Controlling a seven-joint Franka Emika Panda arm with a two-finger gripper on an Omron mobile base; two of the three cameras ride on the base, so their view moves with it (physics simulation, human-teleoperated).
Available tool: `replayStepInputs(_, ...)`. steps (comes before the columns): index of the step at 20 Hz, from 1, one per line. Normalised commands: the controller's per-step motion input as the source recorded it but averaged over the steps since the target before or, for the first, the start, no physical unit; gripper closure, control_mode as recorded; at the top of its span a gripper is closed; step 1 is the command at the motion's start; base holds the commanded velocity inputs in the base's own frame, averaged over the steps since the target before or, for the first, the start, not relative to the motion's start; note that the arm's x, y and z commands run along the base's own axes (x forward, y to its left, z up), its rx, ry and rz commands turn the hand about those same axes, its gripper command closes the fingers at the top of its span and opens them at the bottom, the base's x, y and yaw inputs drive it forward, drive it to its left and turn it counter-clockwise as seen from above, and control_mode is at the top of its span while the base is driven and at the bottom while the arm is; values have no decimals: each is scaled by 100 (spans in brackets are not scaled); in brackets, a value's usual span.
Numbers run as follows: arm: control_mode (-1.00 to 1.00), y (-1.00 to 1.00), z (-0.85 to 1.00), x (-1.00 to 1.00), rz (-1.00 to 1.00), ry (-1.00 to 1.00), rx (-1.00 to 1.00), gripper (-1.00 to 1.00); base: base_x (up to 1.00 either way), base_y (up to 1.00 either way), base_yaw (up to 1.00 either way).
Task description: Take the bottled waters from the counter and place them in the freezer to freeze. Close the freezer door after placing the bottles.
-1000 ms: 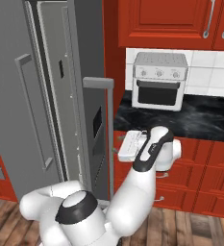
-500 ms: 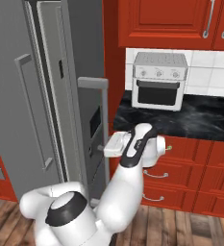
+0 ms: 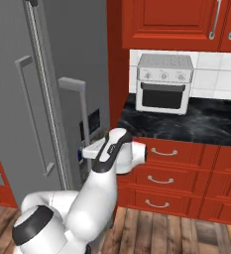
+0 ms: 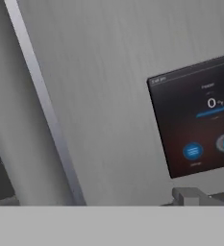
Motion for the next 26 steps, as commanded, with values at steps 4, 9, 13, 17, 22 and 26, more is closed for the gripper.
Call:
replayStepInputs(4, -100, 100, -7, 0, -51, 0, -1, -100, 0, 0, 0)
replayStepInputs(9, -100, 100, -5, 26, -38, 4, -14, -100, 0, 0, 0)
replayStepInputs(13, -100, 100, 0, 42, -34, 15, -24, -100, 0, 0, 0)
replayStepInputs(17, -100, 88, 0, 48, -34, 20, -21, -100, 0, 0, 0)
replayStepInputs(22, -100, 48, 0, 39, -22, 11, -9, -100, 0, 0, 0)
replayStepInputs(26, -100, 6, 0, 32, -7, 7, 0, -100, 0, 0, 0)
